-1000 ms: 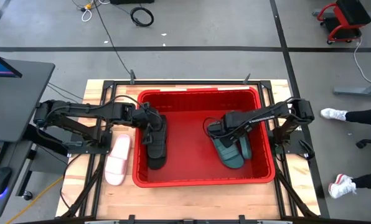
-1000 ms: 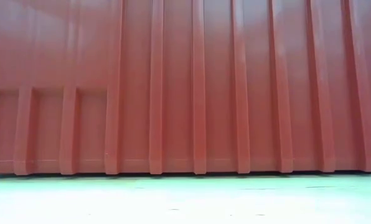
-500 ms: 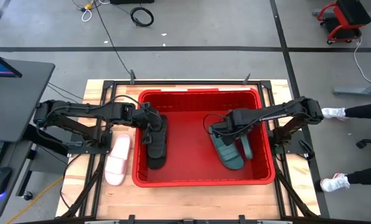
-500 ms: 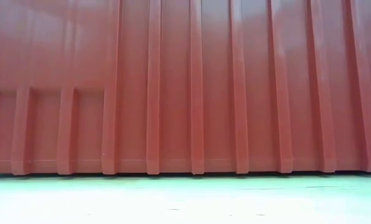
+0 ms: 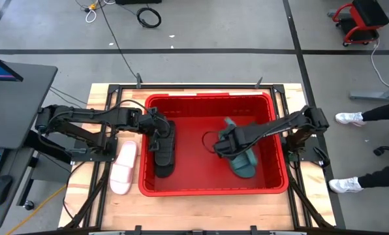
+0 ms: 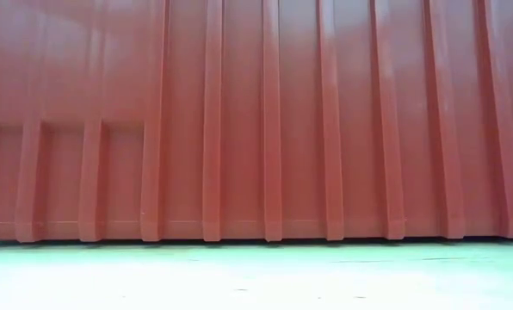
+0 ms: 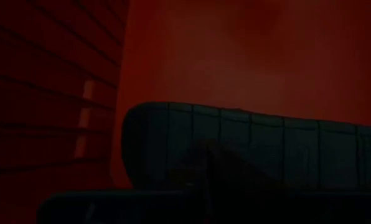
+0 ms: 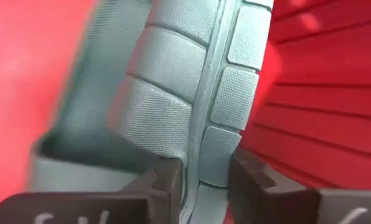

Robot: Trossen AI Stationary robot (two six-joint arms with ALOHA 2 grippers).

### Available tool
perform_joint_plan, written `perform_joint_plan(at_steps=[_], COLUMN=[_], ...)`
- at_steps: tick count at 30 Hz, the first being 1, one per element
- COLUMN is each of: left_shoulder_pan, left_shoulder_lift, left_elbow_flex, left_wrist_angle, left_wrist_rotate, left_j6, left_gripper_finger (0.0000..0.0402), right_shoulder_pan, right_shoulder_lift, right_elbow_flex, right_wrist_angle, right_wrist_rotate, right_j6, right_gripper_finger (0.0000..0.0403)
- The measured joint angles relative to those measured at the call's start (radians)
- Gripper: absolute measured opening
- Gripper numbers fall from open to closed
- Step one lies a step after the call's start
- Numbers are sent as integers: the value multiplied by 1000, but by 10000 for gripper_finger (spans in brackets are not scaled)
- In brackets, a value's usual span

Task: Pick and place slides into bin
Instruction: Stack the green slides on top of the other green slides inside the container

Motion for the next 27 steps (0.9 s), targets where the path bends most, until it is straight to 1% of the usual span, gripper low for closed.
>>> perform_joint_plan(at_steps=[5,7,10,14,16,18,22,27], left_shoulder_pan=[0,0,0,0,0,0,0,0], left_shoulder_lift=[0,0,0,0,0,0,0,0], left_elbow_flex=[0,-1,-1,-1,-1,-1,-1,-1], left_wrist_angle=[4,11,17,17,18,18,18,19], left_wrist_rotate=[0,0,0,0,0,0,0,0], left_j6=[0,0,0,0,-1,-6,-14,-31], left_gripper_finger=[21,15,8,9,15,20,23,10], right_shoulder_pan=[33,36,36,31,28,25,14,-29], right_shoulder_lift=[34,41,33,0,-17,-24,-25,-25], right_elbow_flex=[6,6,6,5,5,5,5,-28], right_wrist_angle=[13,20,44,106,127,145,169,220], right_wrist_rotate=[-19,-28,-55,-154,-192,-212,-217,-213], right_j6=[-5,-18,-21,-22,-21,-23,-1,144], right_gripper_finger=[94,105,157,229,256,274,289,283])
